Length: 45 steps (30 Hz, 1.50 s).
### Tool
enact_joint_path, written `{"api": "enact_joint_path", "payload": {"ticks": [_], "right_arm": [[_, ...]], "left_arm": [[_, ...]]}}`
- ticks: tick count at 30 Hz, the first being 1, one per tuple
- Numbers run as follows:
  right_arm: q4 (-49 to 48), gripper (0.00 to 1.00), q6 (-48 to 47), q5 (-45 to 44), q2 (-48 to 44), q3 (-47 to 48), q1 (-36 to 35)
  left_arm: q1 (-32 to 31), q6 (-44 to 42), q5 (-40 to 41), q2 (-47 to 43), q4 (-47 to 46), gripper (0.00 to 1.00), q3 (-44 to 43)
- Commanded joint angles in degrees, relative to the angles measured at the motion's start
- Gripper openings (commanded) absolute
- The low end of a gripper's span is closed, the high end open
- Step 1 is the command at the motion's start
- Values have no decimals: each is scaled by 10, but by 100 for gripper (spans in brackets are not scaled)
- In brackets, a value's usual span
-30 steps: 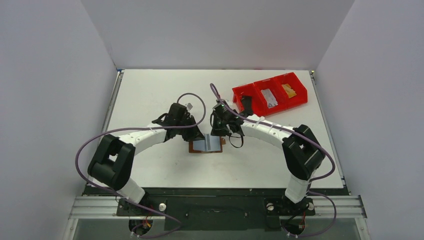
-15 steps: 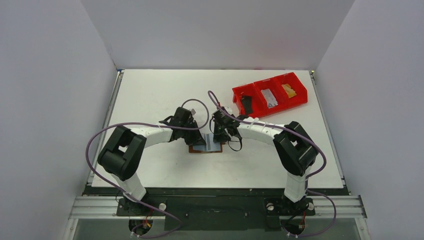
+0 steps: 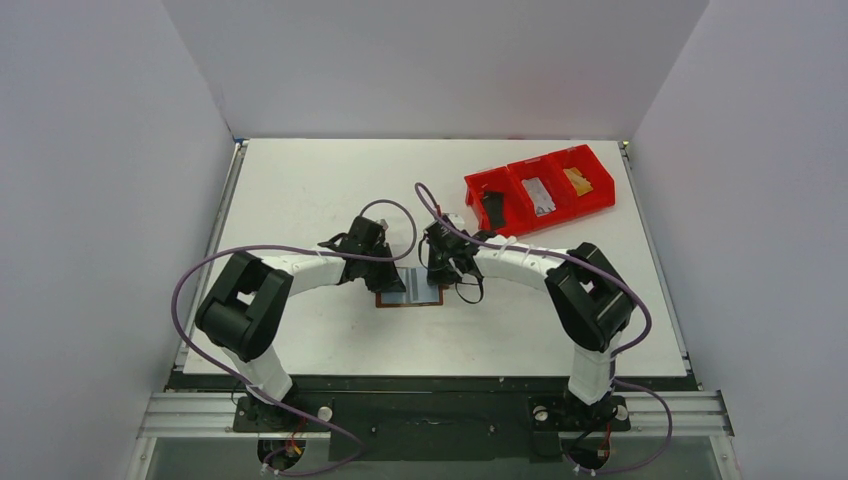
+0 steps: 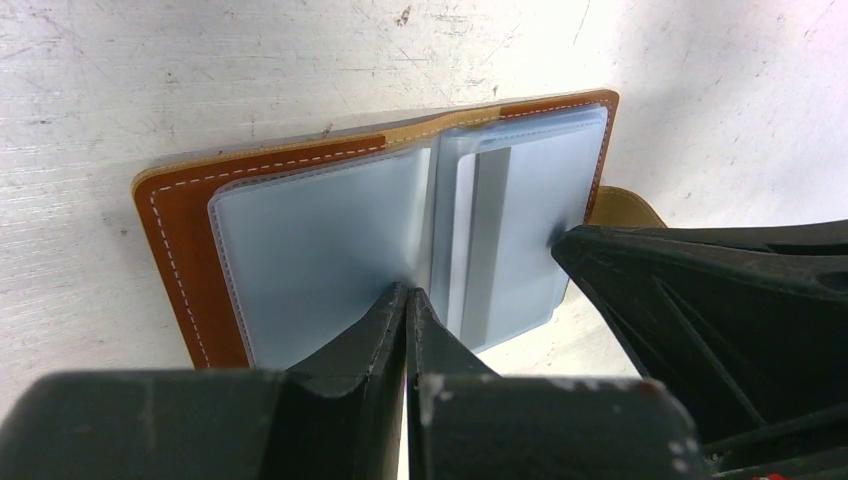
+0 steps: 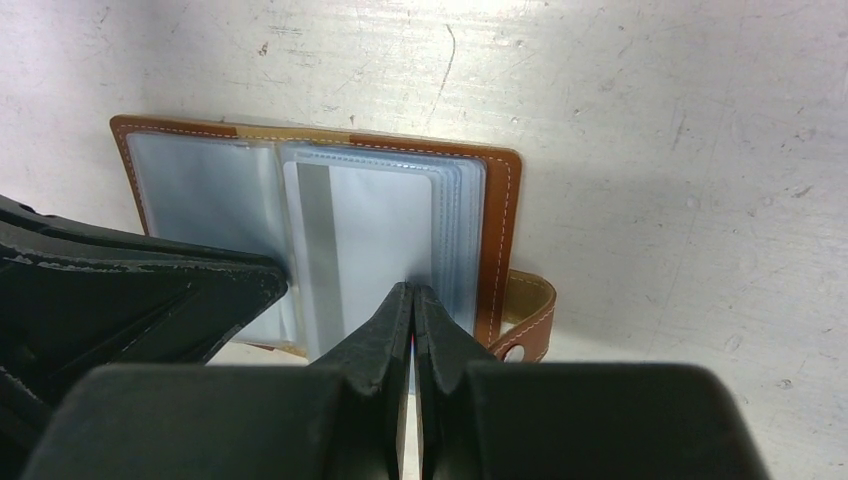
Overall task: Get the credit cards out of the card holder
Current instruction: Remove the credit card from the card holder.
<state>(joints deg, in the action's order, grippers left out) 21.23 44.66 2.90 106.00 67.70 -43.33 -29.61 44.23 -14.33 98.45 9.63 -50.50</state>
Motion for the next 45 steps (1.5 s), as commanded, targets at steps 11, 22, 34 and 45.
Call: {"api": "enact_joint_path", "payload": {"ticks": [11, 22, 34, 45], "right_arm": [[-6, 0, 3, -5, 57, 44, -53], [-8, 1, 1, -14, 1, 24, -24], [-33, 30, 14, 13, -40, -11, -1], [-52, 30, 25, 30, -24, -21, 5]], "left_arm": [[-5, -10, 24, 5, 5, 0, 9], [-5, -13, 34, -5, 18, 0, 9], [-4, -10, 33, 1, 18, 0, 8], [-5, -11, 31, 5, 17, 0, 8]]}}
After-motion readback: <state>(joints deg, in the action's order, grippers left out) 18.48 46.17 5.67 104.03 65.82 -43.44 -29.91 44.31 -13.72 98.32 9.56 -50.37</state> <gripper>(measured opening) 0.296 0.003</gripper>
